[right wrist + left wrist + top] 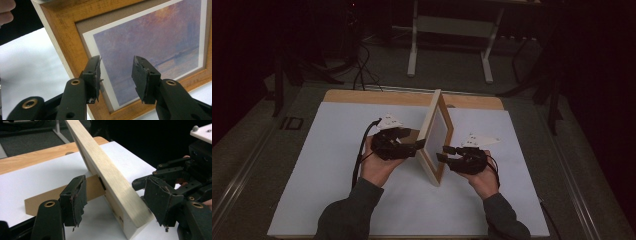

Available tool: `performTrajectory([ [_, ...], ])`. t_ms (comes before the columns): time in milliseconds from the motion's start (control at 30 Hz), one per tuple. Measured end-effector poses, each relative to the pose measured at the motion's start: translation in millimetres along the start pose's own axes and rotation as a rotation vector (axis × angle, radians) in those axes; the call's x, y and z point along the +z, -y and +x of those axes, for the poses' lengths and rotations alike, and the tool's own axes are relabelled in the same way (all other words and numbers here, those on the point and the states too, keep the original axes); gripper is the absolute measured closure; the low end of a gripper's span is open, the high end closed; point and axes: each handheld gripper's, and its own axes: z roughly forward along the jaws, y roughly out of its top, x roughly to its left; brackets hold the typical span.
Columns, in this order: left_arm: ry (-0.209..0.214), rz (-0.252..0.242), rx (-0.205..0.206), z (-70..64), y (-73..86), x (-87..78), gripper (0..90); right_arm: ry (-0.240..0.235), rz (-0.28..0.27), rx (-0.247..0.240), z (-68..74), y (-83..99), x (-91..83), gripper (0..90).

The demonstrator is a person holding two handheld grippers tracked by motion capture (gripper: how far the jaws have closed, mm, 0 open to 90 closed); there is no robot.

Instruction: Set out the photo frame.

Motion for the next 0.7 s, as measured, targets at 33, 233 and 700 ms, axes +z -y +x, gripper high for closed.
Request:
performTrajectory([
  [33,0.001,0.002,0.002,-0.9,0.1,0.8,35.4,0.001,0.001,0.001,-0.1,0.2,-0.2,57.8],
  [233,-0.012,0.026,0.025,-8.9,3.2,10.1,35.6,0.006,-0.002,0.006,-1.9,1.7,-2.3,57.8],
  [700,-0.032,0.078,0.028,-17.5,12.3,27.4,42.3,0.014,-0.011,0.018,-5.9,4.7,-5.4,57.8],
])
